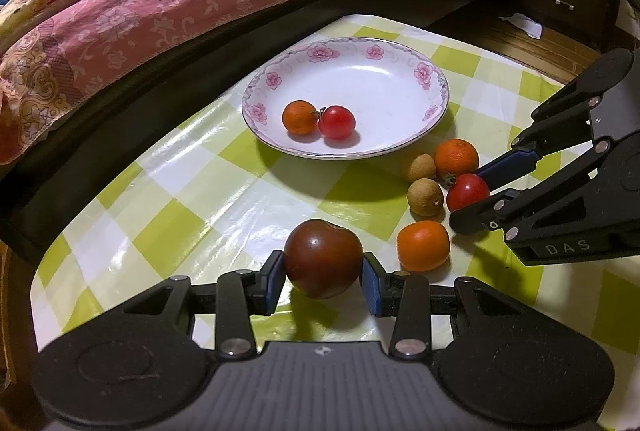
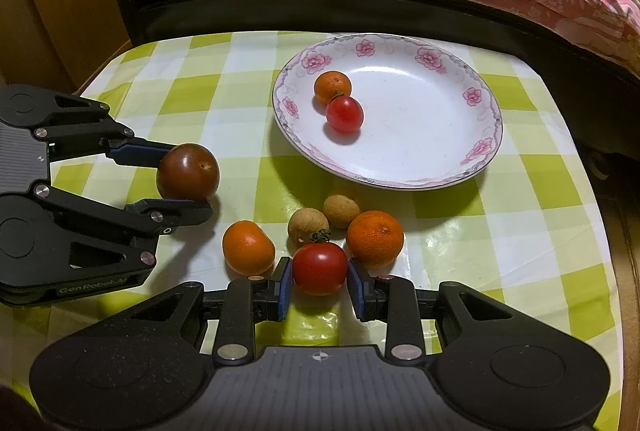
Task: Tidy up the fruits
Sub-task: 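Lift and carry both held tomatoes toward the white plate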
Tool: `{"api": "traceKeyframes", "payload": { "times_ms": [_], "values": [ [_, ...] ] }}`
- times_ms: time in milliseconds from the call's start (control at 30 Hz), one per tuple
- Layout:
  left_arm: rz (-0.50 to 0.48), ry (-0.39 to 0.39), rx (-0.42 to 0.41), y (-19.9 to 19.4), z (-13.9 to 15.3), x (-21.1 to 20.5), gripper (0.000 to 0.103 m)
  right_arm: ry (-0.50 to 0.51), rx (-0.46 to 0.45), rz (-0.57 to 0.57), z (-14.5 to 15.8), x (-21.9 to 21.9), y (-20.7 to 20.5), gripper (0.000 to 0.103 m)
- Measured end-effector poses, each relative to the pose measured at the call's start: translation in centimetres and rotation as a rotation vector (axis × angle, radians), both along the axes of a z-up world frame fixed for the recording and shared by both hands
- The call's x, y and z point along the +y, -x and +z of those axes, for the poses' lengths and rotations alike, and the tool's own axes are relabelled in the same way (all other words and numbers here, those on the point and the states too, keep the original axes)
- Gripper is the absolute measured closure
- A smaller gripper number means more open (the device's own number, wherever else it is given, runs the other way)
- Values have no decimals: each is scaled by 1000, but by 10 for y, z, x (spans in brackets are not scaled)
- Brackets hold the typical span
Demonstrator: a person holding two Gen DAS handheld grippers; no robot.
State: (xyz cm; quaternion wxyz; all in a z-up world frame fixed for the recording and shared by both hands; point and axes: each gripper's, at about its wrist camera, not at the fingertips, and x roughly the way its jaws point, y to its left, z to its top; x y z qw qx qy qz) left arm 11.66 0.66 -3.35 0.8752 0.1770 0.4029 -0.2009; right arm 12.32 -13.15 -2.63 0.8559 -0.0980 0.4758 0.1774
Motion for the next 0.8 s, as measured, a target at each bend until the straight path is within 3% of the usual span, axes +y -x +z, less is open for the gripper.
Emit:
{"api": "traceKeyframes", "payload": {
  "times_ms": [800],
  "values": [
    [20, 15, -47, -5, 15, -1, 56, 15, -34, -41, 12, 0, -12, 77]
  ]
}}
